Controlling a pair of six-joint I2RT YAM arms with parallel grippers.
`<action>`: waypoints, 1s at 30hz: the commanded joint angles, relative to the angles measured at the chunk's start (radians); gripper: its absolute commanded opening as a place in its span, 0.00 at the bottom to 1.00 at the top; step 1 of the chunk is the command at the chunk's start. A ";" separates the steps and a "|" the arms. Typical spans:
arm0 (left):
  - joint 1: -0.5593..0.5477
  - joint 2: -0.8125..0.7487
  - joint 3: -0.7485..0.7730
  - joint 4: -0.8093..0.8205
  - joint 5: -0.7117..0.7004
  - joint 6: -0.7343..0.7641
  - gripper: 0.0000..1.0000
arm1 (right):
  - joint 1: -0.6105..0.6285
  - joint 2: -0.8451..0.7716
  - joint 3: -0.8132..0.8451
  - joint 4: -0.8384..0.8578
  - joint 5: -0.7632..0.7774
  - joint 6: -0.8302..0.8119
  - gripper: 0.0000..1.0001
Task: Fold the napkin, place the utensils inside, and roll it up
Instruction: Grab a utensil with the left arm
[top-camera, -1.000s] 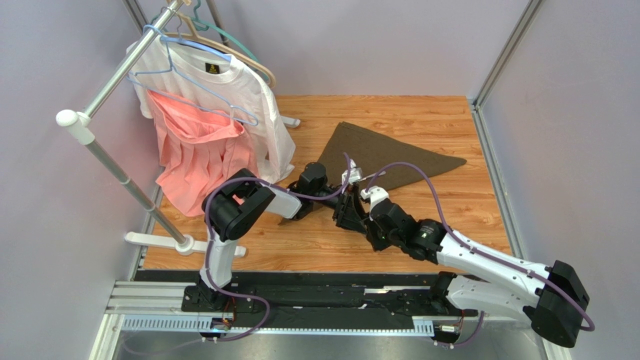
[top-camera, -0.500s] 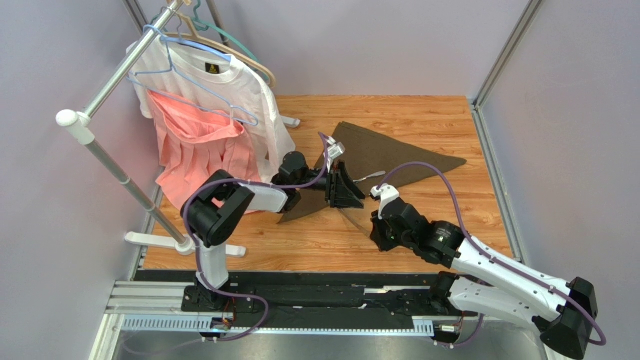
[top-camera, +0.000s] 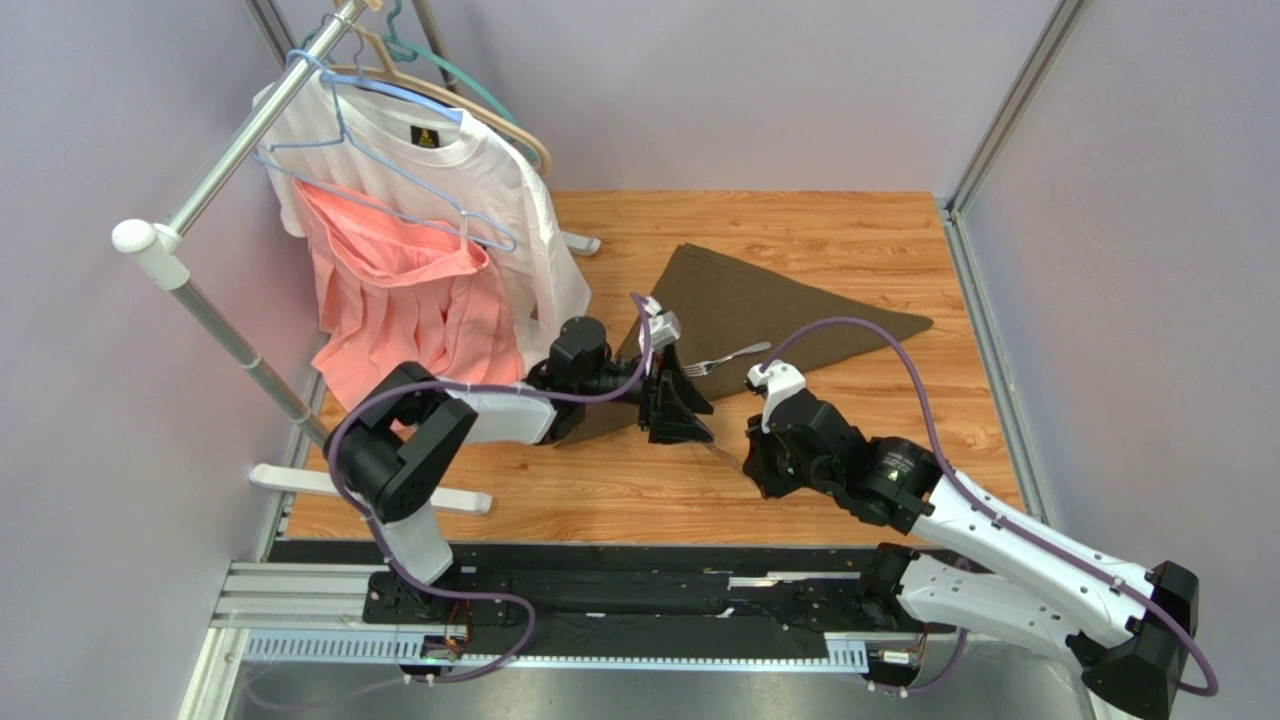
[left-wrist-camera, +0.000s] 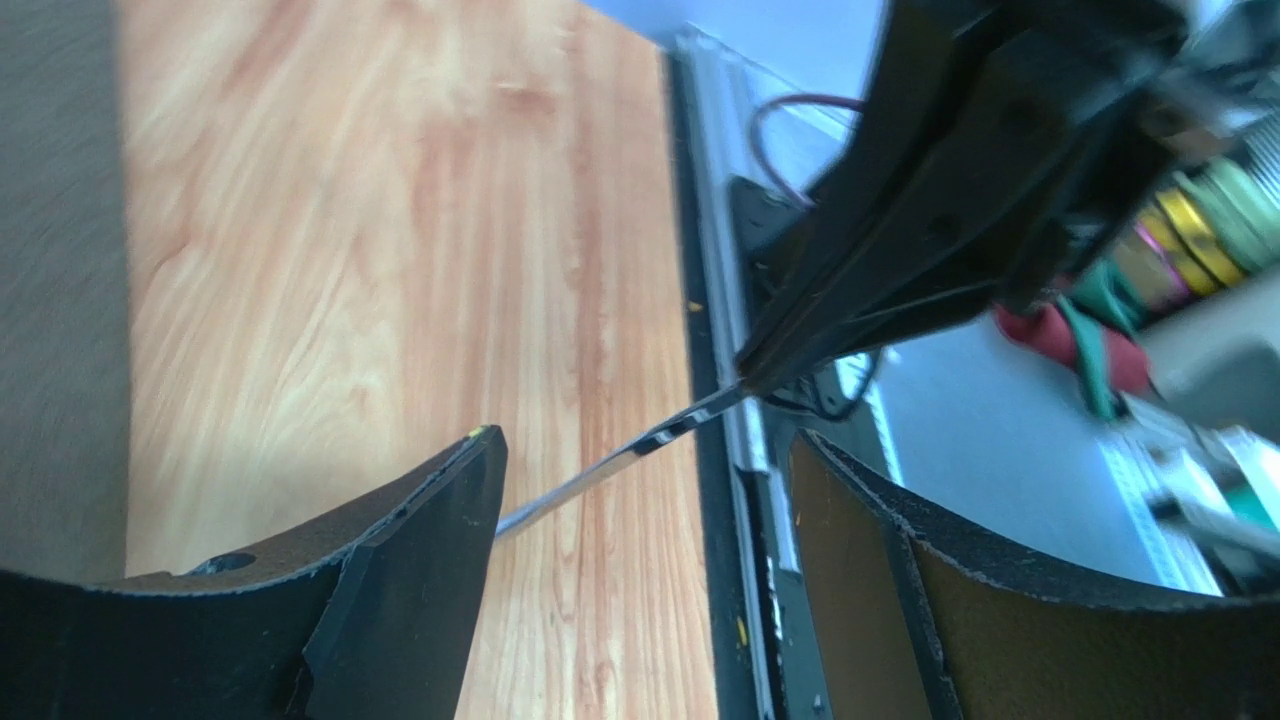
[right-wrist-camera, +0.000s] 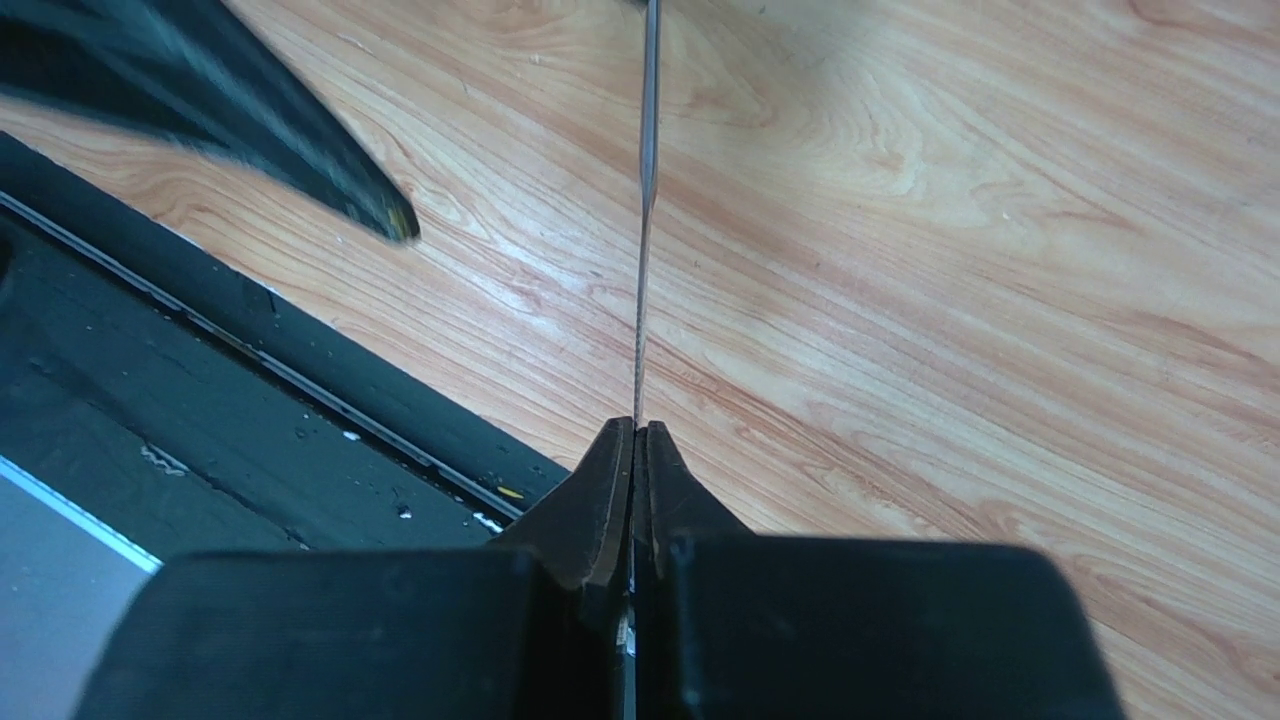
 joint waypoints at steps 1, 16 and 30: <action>-0.054 -0.209 -0.162 0.052 -0.424 0.054 0.78 | -0.004 0.005 0.071 0.011 0.021 0.013 0.00; -0.344 -0.241 -0.432 0.197 -1.031 -0.814 0.77 | -0.004 0.023 0.083 0.016 0.036 0.032 0.00; -0.411 0.003 -0.437 0.416 -1.159 -1.257 0.92 | -0.004 0.030 0.078 0.042 0.013 0.038 0.00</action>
